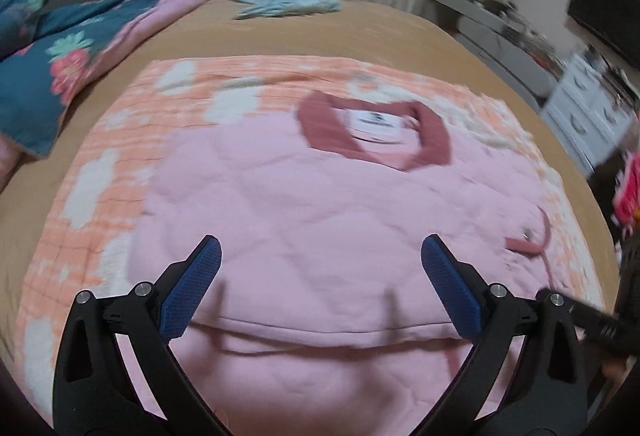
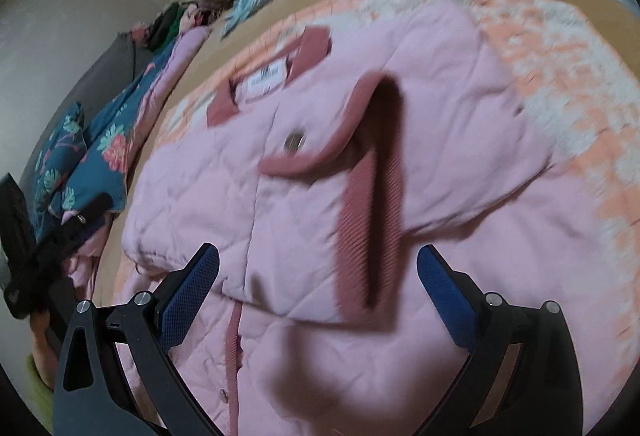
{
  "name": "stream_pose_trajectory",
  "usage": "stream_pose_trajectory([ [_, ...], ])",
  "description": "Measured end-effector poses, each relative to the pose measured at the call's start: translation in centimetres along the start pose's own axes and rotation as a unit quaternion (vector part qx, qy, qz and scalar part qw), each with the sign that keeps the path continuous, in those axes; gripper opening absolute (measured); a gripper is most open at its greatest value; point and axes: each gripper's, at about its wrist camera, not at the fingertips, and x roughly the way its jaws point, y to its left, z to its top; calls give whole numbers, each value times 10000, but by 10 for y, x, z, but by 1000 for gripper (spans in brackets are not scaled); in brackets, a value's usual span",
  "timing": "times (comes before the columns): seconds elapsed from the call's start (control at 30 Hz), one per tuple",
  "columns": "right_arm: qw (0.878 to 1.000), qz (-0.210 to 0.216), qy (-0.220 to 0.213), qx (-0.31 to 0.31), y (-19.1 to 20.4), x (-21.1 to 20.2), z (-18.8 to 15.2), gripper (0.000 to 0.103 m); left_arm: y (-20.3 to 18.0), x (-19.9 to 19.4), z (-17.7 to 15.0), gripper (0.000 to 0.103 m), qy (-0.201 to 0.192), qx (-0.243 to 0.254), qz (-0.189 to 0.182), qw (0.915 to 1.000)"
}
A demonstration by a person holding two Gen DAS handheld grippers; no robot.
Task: Fold large clothes
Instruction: 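Grasp the mauve-trimmed front edge with the right gripper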
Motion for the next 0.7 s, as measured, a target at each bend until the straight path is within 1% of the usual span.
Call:
stream_pose_trajectory([
  [0.07, 10000, 9, 4, -25, 5, 4, -5, 97, 16, -2, -1, 94, -24, -152, 77, 9999],
  [0.1, 10000, 53, 2, -3, 6, 6, -6, 94, 22, -3, -1, 94, -37, -201, 110, 9997],
  [0.17, 10000, -24, -44, 79, 4, 7, -7, 81, 32, -5, -1, 94, -50, -319, 130, 9994],
  [0.2, 9999, -78, -78, 52, 3, 8, -8, 76, 37, -6, -1, 94, -55, -380, 116, 9992],
  [0.23, 9997, -181, -152, -31, 3, 6, -7, 65, 40, -6, -1, 94, -62, -423, 108, 9990],
  [0.27, 9995, -220, -199, -85, 2, 6, -8, 58, 44, -7, 0, 94, -68, -473, 121, 9988],
  [0.3, 9992, -218, -290, -168, 3, 2, -7, 47, 46, -6, 1, 94, -68, -517, 134, 9986],
  [0.33, 9989, -155, -371, -221, 3, -2, -7, 35, 49, -6, 3, 94, -62, -557, 126, 9983],
  [0.37, 9984, -41, -473, -303, 6, -7, -6, 29, 50, -5, 4, 94, -55, -584, 105, 9982],
  [0.4, 9974, 19, -596, -408, 11, -14, -4, 26, 50, -4, 6, 94, -54, -594, 86, 9982],
  [0.47, 9910, -32, -1040, -847, 26, -35, 1, 23, 50, -4, 9, 94, -71, -581, 72, 9983],
  [0.5, 9859, -74, -1256, -1100, 35, -45, 4, 23, 49, -3, 11, 94, -76, -576, 64, 9983],
  [0.53, 9767, -161, -1555, -1469, 46, -59, 9, 22, 48, -3, 13, 94, -81, -567, 56, 9983],
  [0.63, 9582, -226, -1992, -2041, 57, -80, 13, 22, 43, 1, 17, 94, -70, -491, 19, 9988],
  [0.7, 9525, -300, -2109, -2175, 56, -81, 16, 22, 38, 6, 19, 94, -30, -400, -8, 9992],
])
